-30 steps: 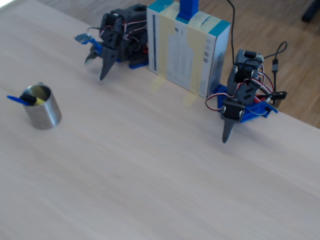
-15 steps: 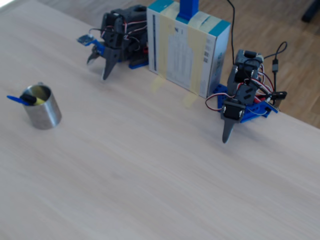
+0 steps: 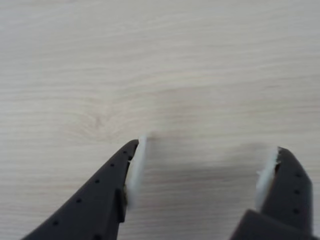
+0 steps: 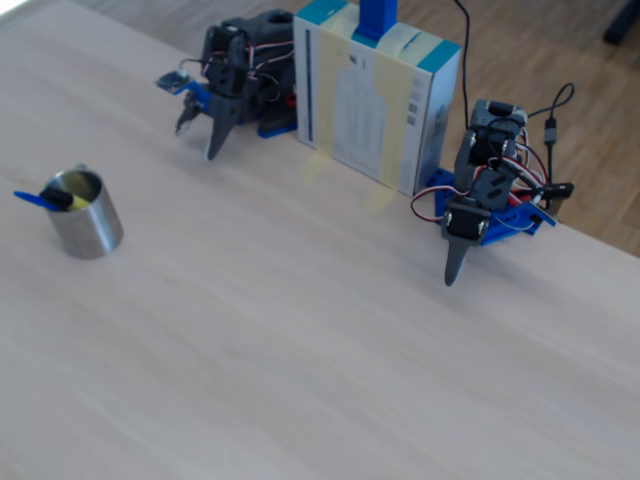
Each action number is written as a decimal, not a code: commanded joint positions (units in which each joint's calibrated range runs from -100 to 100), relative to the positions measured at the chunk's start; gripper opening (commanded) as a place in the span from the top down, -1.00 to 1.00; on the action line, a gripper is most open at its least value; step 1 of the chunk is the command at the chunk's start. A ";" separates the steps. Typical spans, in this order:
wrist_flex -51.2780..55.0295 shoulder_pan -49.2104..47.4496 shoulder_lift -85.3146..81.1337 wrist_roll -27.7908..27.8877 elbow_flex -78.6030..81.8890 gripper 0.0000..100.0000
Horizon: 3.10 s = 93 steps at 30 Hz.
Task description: Grab the yellow pen and put it in the silver cup.
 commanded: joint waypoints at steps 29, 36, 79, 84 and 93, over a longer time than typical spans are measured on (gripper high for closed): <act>1.18 -0.20 0.24 -0.74 0.54 0.95; 1.27 -0.20 0.41 -0.74 0.54 0.95; 1.27 -0.03 0.49 -0.74 0.54 0.95; 1.27 -0.03 0.49 -0.74 0.54 0.95; 1.27 -0.03 0.49 -0.74 0.54 0.95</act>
